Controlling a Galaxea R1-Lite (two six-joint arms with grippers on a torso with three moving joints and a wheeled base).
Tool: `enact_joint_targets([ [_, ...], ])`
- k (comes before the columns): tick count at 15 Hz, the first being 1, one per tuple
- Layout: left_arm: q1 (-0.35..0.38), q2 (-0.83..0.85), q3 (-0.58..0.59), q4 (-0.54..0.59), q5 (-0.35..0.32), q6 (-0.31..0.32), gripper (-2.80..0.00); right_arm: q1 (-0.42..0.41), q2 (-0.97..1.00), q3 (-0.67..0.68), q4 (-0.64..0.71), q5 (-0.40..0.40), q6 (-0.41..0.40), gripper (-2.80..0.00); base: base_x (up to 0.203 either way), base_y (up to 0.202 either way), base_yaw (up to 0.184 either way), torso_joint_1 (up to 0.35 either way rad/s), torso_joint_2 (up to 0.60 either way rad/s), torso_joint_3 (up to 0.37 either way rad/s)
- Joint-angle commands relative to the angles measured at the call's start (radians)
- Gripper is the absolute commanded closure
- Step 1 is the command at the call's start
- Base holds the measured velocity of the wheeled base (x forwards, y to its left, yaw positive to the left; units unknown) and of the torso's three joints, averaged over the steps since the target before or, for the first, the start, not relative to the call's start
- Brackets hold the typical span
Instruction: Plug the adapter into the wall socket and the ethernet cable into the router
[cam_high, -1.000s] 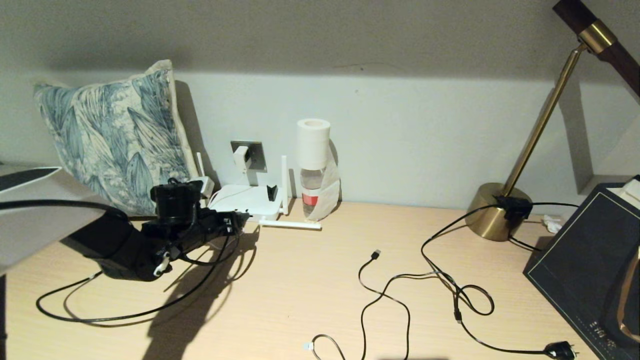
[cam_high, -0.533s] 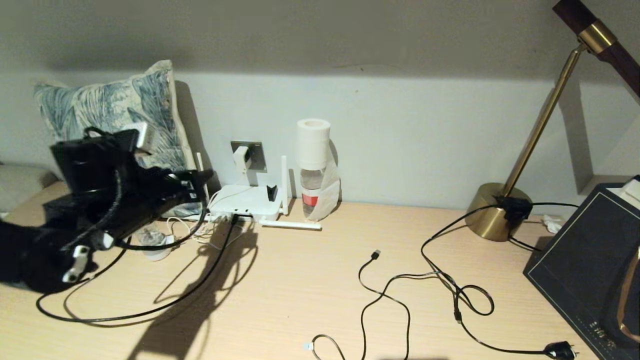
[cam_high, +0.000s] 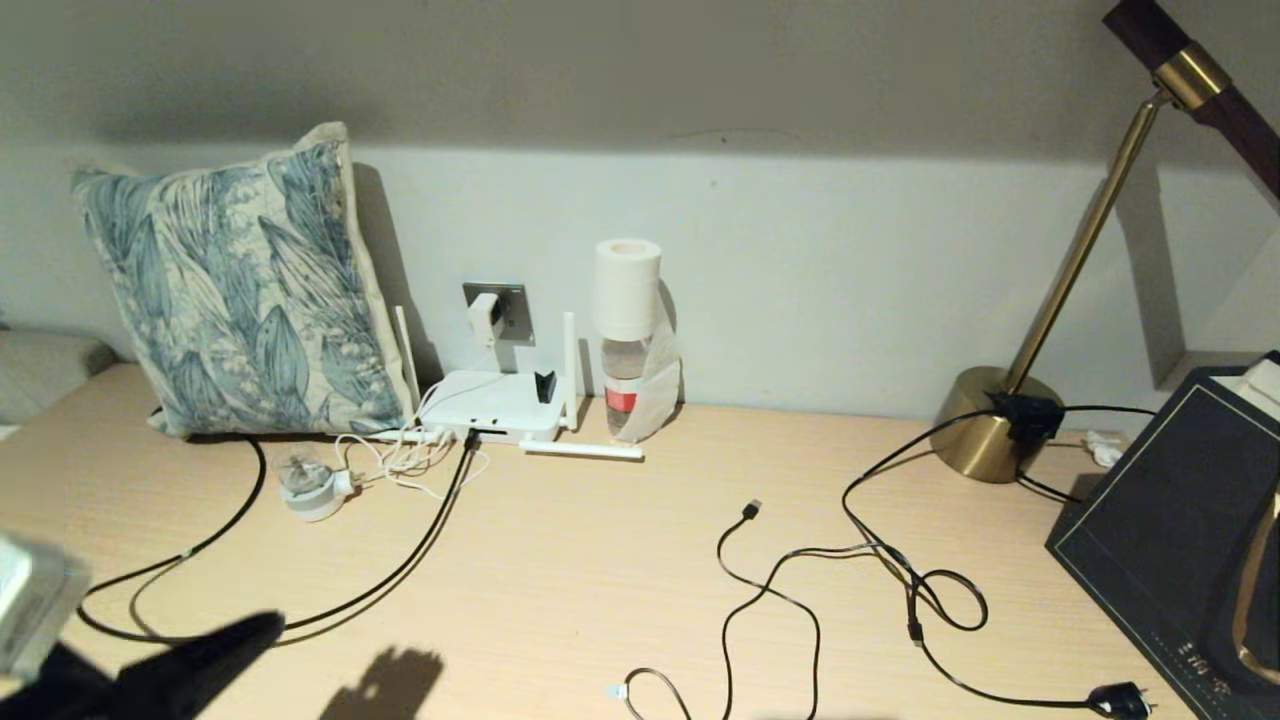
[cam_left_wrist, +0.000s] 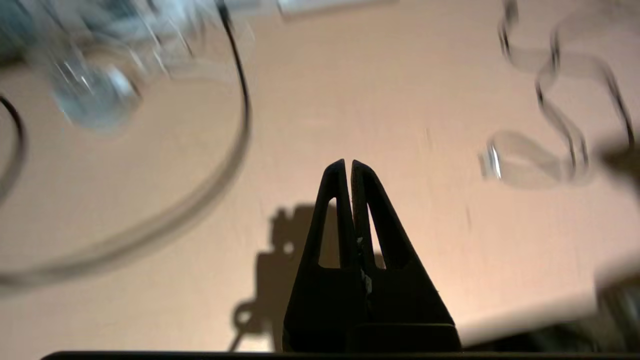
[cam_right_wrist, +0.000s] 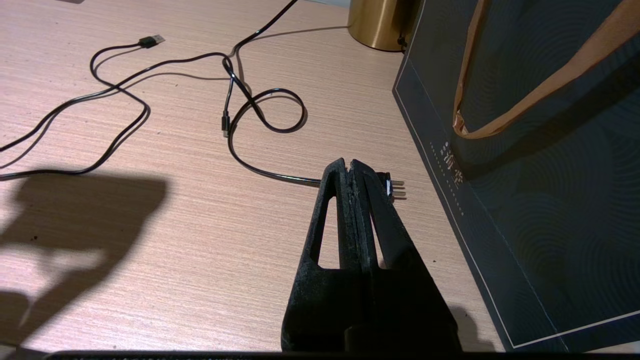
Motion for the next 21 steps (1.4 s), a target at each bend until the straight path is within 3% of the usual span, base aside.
enact_joint_targets([
  [1,-0.024,-0.350,0.115,0.272,0.011,0.004,0.00,0.000,0.002,0.000,0.000,0.000,0.000,0.00,0.000,0.000,0.000,0.000,0.00,0.000],
  [2,0.019,-0.404,0.119,0.407,0.030,0.007,0.00,0.000,0.002,0.000,0.001,0.000,0.004,0.00,0.000,0.000,0.000,0.000,0.00,0.000],
  [3,0.099,-0.431,0.117,0.460,0.042,0.015,0.00,0.000,0.002,0.000,0.001,0.000,0.004,0.00,0.000,0.000,0.000,0.000,0.00,0.000],
  [4,0.197,-0.479,0.116,0.480,0.034,0.029,0.00,0.000,0.002,0.000,0.000,0.000,0.007,0.00,0.000,0.000,0.000,0.000,0.00,0.000],
  [6,0.275,-0.666,0.125,0.497,-0.038,0.055,0.00,0.000,0.002,0.000,0.000,-0.001,0.004,0.00,0.000,0.000,0.000,0.000,0.00,0.000],
  [7,0.283,-0.754,0.136,0.485,-0.062,0.068,0.00,0.000,0.002,0.000,0.000,-0.001,0.010,0.00,0.000,0.000,0.000,0.000,0.00,0.000],
  [10,0.303,-0.833,0.221,0.245,-0.097,0.072,0.00,0.000,0.002,0.000,0.001,0.002,0.005,0.00,0.000,0.000,0.000,0.000,0.00,0.000],
  [13,0.309,-0.829,0.242,0.281,-0.101,0.029,0.00,0.000,0.002,0.000,0.000,-0.001,0.026,0.00,0.000,0.000,0.000,0.000,0.00,0.000],
  [17,0.310,-0.829,0.242,0.279,-0.049,-0.122,0.00,0.000,0.001,0.000,0.001,-0.001,0.052,0.00,0.000,0.000,0.000,0.000,0.00,0.000],
  [21,0.310,-0.829,0.242,0.278,-0.049,-0.123,0.00,0.000,0.002,-0.002,0.001,-0.001,0.050,0.00,0.000,0.000,0.000,0.000,0.00,0.000],
])
